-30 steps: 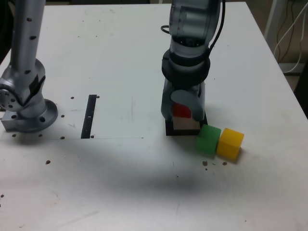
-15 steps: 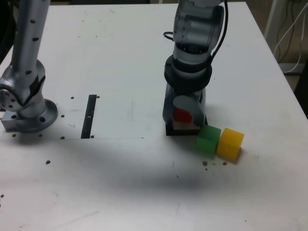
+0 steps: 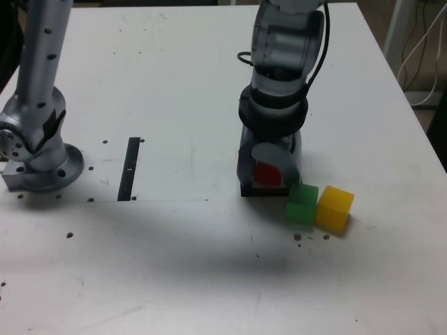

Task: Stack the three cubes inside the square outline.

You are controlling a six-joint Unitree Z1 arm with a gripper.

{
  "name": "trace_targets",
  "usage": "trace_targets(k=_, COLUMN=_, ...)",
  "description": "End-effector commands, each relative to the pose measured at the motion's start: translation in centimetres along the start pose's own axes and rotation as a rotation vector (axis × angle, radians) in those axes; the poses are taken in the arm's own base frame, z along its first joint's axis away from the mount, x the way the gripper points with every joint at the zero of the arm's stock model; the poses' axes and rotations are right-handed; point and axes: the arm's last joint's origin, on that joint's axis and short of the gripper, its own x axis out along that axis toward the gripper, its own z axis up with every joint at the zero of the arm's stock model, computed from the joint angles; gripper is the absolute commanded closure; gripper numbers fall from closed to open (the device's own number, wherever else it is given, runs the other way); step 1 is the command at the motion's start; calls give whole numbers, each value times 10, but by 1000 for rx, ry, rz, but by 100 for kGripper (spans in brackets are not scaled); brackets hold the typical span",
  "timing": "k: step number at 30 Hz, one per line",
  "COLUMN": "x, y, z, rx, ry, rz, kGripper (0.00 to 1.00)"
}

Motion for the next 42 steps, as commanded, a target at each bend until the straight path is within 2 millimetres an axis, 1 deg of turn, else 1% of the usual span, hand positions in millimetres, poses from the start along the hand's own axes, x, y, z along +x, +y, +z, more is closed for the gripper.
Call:
trace_targets(k=1, x=0, y=1, z=-1, rx=-1, ry=-1, rz=-2, kGripper=8)
trace_targets(k=6, x=-3, y=1, z=-3, rx=-8, ry=-7, rz=3, kGripper=2)
trace_targets(k=10, x=-12, y=3, z=-8, rx=-15, ry=-30, rz=7, kGripper=1)
trace_targets(k=13, x=-24, y=5, z=-16, rx=-20, ry=-60, rz=8, kGripper=1)
trace_targets(k=18, x=-49, y=8, z=-36, rx=-23, ry=-113, rz=9, kGripper=1)
trace_targets(k=21, x=-63, y=3, z=-39, rx=-6, ry=-140, rz=16, kGripper=1)
trace_targets(k=25, x=-81, y=-13, z=-31, rx=39, ry=-146, rz=31, kGripper=1)
trace_targets(k=29, x=-98, y=-32, z=-18, rx=85, ry=-135, rz=54, kGripper=2)
trace_targets(k=32, x=-107, y=-45, z=-5, rx=123, ry=-141, rz=69, kGripper=2)
trace_targets(k=37, x=-107, y=-65, z=22, rx=202, ry=-145, rz=77, kGripper=2)
trace_targets(k=42, x=-105, y=-78, z=40, rx=279, ry=-142, rz=80, kGripper=2)
